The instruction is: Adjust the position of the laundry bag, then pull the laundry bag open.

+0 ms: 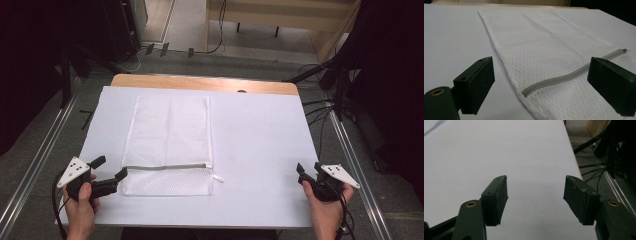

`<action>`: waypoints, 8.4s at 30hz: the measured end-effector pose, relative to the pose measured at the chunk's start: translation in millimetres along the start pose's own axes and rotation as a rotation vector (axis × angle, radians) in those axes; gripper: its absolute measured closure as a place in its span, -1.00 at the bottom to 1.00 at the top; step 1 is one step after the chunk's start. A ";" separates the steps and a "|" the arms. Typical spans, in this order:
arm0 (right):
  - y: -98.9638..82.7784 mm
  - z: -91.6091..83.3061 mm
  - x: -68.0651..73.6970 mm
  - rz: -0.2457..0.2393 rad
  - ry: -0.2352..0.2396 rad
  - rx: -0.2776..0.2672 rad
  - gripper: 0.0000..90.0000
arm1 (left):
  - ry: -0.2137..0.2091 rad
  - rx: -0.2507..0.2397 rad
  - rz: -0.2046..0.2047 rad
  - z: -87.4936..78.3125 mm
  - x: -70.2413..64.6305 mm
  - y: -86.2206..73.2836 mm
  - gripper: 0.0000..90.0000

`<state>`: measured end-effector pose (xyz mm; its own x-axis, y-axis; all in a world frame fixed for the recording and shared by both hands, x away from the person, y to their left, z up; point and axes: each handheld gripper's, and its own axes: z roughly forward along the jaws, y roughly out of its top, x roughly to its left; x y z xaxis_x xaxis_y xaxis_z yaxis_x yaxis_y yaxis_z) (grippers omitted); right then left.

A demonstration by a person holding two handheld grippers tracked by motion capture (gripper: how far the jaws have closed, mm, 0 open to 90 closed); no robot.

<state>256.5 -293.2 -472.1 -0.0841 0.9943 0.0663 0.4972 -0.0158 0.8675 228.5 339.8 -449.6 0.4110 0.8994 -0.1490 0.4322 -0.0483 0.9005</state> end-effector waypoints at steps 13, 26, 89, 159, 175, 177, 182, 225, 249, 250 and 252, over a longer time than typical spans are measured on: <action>28.7 18.5 78.1 -0.058 0.272 0.058 0.31 | 0.002 0.007 -0.004 -0.9 -0.9 2.3 -0.83; 65.6 88.0 178.1 -0.034 0.440 0.204 0.48 | 0.011 0.022 0.017 1.0 -1.9 2.4 -0.83; 72.7 101.6 131.7 -0.081 0.249 0.326 1.00 | -0.071 0.048 0.025 8.1 -20.2 0.0 -0.83; -3.6 19.4 108.4 -0.131 0.373 0.150 1.00 | -0.400 0.310 0.020 177.7 -245.1 45.0 0.74; 3.8 0.2 117.6 -0.188 0.437 0.037 1.00 | -0.364 0.321 -0.092 188.4 -242.1 48.0 0.25; 3.6 -0.5 117.5 -0.186 0.438 0.041 1.00 | -0.384 0.322 -0.133 191.0 -239.9 49.6 0.20; 2.8 -0.7 120.2 -0.199 0.446 0.043 1.00 | -0.368 0.324 -0.161 195.9 -245.5 55.0 0.07; 7.4 -5.5 128.1 -0.263 0.414 0.058 1.00 | -0.381 0.411 -0.069 189.4 -224.2 50.4 0.96; 11.3 -7.0 111.1 -0.227 0.362 0.078 1.00 | -0.180 0.373 -0.086 133.0 -125.7 32.7 0.96; 10.9 -6.8 110.8 -0.229 0.360 0.080 1.00 | -0.174 0.370 -0.089 129.7 -121.6 32.4 0.96; 10.8 -6.3 110.7 -0.227 0.362 0.084 1.00 | -0.165 0.365 -0.091 124.4 -115.3 31.9 0.96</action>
<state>247.1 -183.9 -452.4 -0.4895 0.8700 0.0595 0.4980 0.2229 0.8381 294.7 180.5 -454.5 0.4685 0.8267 -0.3115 0.7166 -0.1495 0.6812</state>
